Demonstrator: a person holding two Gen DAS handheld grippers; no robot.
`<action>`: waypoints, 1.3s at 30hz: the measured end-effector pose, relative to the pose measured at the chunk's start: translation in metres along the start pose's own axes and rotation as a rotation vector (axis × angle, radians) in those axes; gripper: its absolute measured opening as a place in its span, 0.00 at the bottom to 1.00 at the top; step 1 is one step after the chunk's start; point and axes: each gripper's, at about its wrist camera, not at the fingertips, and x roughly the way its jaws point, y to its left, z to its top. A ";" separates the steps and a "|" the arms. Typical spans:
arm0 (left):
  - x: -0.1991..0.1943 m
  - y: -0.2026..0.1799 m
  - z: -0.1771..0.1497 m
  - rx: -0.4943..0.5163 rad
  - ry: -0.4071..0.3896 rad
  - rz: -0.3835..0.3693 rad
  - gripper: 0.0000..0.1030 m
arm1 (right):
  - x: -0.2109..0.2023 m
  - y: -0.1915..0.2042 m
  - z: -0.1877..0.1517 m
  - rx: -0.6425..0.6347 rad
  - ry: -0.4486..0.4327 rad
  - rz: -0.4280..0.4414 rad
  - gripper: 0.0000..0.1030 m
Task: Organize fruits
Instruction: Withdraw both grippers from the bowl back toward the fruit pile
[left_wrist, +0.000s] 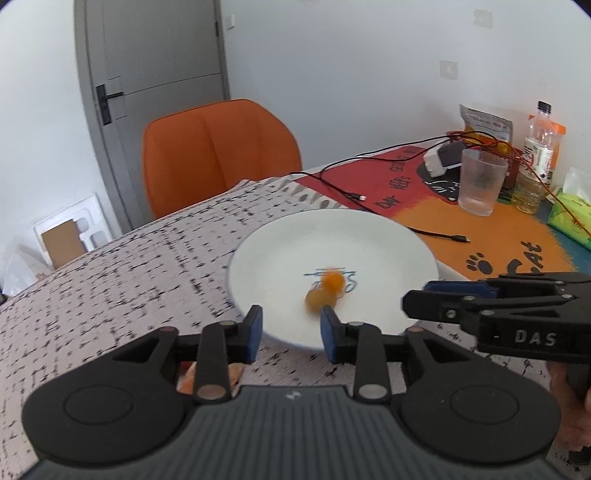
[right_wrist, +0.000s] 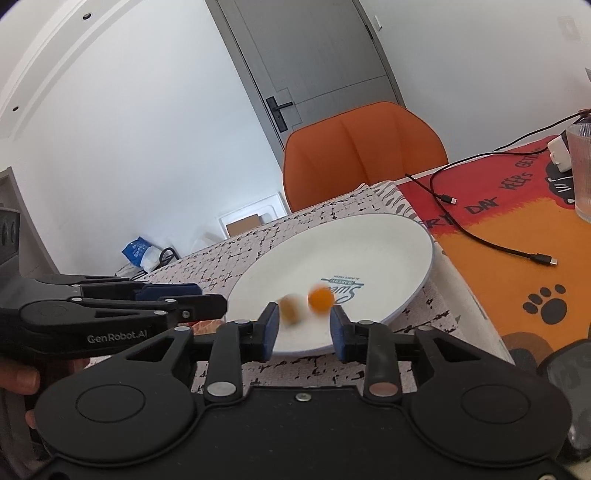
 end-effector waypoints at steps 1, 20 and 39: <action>-0.003 0.002 -0.001 -0.001 -0.004 0.011 0.39 | -0.001 0.001 0.000 -0.001 -0.001 0.000 0.37; -0.059 0.060 -0.026 -0.085 -0.075 0.140 0.80 | 0.004 0.045 -0.004 -0.052 -0.001 0.015 0.68; -0.106 0.120 -0.060 -0.198 -0.101 0.235 0.85 | 0.019 0.105 -0.009 -0.136 0.045 0.059 1.00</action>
